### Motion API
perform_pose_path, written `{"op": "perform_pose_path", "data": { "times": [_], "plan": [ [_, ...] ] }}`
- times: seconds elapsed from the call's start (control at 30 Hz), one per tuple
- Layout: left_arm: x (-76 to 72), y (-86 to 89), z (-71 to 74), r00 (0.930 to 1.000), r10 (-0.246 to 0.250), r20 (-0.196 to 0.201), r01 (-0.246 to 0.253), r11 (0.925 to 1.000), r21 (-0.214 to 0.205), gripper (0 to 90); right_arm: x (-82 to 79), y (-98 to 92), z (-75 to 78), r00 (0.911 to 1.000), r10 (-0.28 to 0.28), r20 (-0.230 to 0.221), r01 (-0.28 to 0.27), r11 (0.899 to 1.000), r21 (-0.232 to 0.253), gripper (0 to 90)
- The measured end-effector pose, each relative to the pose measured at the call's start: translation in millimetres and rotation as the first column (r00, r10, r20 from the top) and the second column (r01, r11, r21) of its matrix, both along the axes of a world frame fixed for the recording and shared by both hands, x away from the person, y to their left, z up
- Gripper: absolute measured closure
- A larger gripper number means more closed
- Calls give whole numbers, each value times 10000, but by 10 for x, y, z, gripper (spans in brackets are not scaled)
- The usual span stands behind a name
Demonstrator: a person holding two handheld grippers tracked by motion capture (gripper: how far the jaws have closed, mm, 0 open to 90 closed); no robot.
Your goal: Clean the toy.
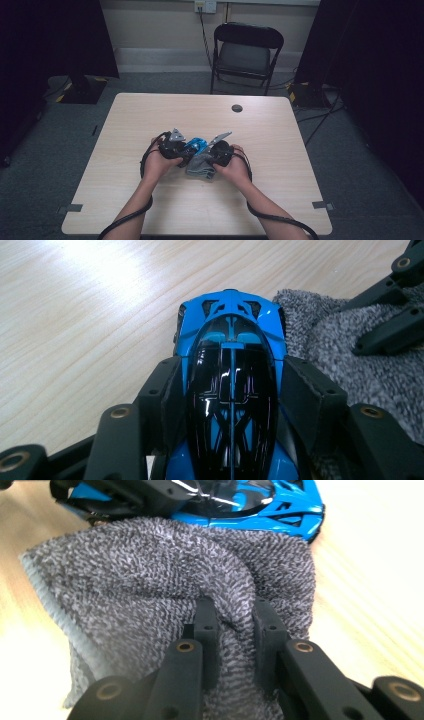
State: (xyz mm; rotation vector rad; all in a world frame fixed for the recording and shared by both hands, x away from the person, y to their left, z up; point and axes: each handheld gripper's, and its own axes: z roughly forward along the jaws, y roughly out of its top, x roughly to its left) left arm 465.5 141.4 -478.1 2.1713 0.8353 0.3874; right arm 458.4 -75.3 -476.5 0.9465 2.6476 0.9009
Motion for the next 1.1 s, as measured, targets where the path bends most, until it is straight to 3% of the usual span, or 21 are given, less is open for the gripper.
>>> {"op": "perform_pose_path", "data": {
  "times": [0.33,0.57,0.8,1.1],
  "plan": [
    [-2,4,-6,10000,-22,55,22,10000,-35,432,60,-140,-5,9992,-410,-15,411,9987,296,768],
    [3,12,-5,10000,-42,-1,42,10000,-71,433,163,-234,26,9965,-831,43,830,9964,149,769],
    [7,13,-4,10000,-22,-10,22,10000,-65,433,261,-322,45,9912,-1278,347,1279,9918,-13,769],
    [6,29,-13,10000,-6,-53,4,9997,-225,433,326,-562,102,9791,-1989,420,1980,9799,247,773]
  ]
}}
